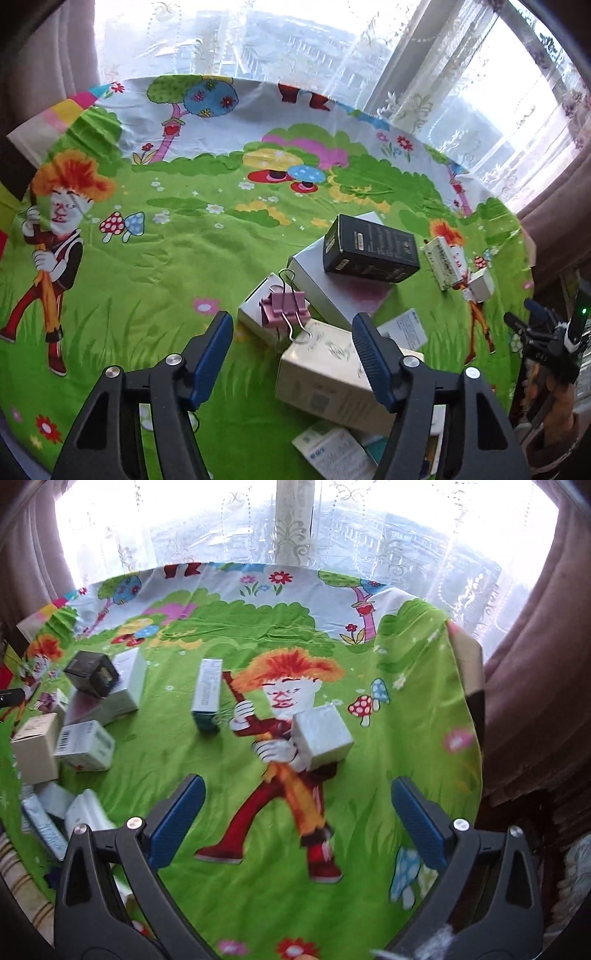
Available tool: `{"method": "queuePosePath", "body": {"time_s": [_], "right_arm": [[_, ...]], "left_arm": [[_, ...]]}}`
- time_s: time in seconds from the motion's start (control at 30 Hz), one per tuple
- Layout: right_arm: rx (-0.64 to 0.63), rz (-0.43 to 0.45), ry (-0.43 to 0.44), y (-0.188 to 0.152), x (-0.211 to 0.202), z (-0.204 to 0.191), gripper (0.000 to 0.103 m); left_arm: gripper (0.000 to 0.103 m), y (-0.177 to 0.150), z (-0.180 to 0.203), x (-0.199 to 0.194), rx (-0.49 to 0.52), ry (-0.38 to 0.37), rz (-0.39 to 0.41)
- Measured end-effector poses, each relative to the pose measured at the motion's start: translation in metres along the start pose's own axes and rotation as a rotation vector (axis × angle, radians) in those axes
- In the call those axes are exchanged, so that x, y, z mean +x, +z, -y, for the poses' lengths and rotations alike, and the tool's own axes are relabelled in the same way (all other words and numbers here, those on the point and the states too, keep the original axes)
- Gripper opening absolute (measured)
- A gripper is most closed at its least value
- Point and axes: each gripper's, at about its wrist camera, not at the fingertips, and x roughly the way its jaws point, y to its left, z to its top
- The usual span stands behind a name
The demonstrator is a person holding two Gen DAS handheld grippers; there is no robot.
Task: Organize rigid objects
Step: 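Grasp the pink binder clip with the left tool while the right tool grasps a small white box, then carry the clip and white box to the purple storage box while both tools open to drop them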
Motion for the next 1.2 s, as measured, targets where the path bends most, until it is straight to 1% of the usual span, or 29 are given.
{"method": "queuePosePath", "body": {"time_s": [0.07,0.23,0.3,0.37,0.43,0.47,0.5,0.53,0.6,0.67,0.83,0.93,1.07,1.2], "right_arm": [[-0.006,-0.016,0.008,0.006,0.014,0.006,0.101],[-0.071,-0.041,0.005,0.012,0.041,0.007,0.098],[-0.083,-0.061,0.004,0.012,0.051,0.009,0.096],[-0.099,-0.082,0.005,0.013,0.061,0.009,0.089],[-0.107,-0.093,0.021,0.015,0.069,0.010,0.079],[-0.106,-0.096,0.026,0.016,0.071,0.010,0.075],[-0.102,-0.104,0.038,0.018,0.073,0.010,0.062],[-0.087,-0.120,0.056,0.018,0.076,0.011,0.045],[-0.057,-0.137,0.082,0.016,0.078,0.011,0.045],[-0.066,-0.128,0.098,0.012,0.072,0.005,0.044],[-0.073,-0.091,0.126,-0.002,0.039,-0.018,0.044],[-0.062,-0.053,0.165,-0.011,0.011,-0.034,0.044],[-0.050,-0.020,0.209,-0.019,-0.025,-0.056,0.044],[-0.071,-0.010,0.267,-0.027,-0.058,-0.092,0.044]], "left_arm": [[0.060,0.004,0.002,0.010,0.006,0.023,-0.015],[0.058,0.007,0.007,0.029,0.030,0.096,-0.039],[0.052,0.006,0.009,0.035,0.043,0.115,-0.048],[0.043,0.005,0.010,0.037,0.055,0.145,-0.040],[0.037,0.006,0.011,0.037,0.060,0.145,-0.035],[0.037,0.006,0.011,0.036,0.060,0.142,-0.032],[0.037,0.006,0.012,0.036,0.064,0.144,-0.031],[0.037,0.005,0.012,0.036,0.067,0.142,-0.029],[0.036,0.005,0.008,0.033,0.052,0.133,-0.023],[0.036,0.002,0.003,0.029,0.027,0.131,-0.010],[0.036,-0.006,-0.016,0.010,-0.057,0.094,0.030],[0.036,-0.014,-0.027,-0.005,-0.099,0.082,0.059],[0.036,-0.035,-0.039,-0.035,-0.141,0.057,0.097],[0.036,-0.072,-0.044,-0.061,-0.157,0.035,0.119]]}}
